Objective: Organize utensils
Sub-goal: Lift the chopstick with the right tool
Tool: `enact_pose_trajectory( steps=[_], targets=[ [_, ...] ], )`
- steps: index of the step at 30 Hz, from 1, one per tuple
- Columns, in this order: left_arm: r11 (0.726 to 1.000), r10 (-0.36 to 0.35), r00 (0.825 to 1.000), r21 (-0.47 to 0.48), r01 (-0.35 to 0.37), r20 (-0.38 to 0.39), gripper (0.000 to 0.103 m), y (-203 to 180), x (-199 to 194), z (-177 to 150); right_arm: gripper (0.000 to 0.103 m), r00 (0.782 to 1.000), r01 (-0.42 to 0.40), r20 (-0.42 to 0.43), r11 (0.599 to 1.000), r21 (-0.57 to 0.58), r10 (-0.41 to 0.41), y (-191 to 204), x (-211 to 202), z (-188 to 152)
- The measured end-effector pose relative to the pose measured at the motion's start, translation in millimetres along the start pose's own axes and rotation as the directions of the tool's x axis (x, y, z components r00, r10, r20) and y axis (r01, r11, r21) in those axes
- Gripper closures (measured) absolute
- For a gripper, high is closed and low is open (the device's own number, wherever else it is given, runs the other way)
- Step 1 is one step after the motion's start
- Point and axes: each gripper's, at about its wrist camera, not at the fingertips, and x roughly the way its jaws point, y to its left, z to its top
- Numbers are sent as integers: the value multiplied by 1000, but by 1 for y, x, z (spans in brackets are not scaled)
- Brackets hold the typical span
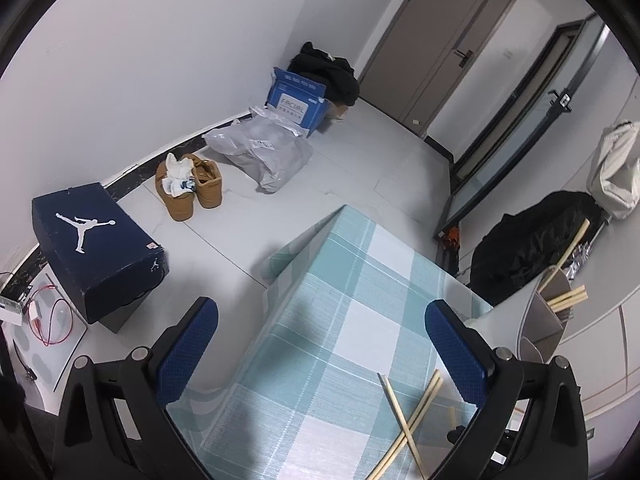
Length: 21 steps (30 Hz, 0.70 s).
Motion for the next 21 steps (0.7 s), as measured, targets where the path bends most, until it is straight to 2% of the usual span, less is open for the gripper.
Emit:
enact_pose_trajectory(
  steps=[6, 13, 21],
  targets=[
    [999, 5, 1000, 32, -4, -30, 1, -13, 8, -7, 97, 998, -38, -43, 999, 5, 38, -11, 2, -14],
    [995, 5, 994, 101, 6, -109, 1, -25, 23, -19, 96, 997, -52, -55, 998, -47, 50, -9, 10, -6],
    [996, -1, 967, 83, 23, -256, 1, -27, 40, -36, 94, 995, -80, -68, 992, -96, 74, -8, 19, 13]
  ],
)
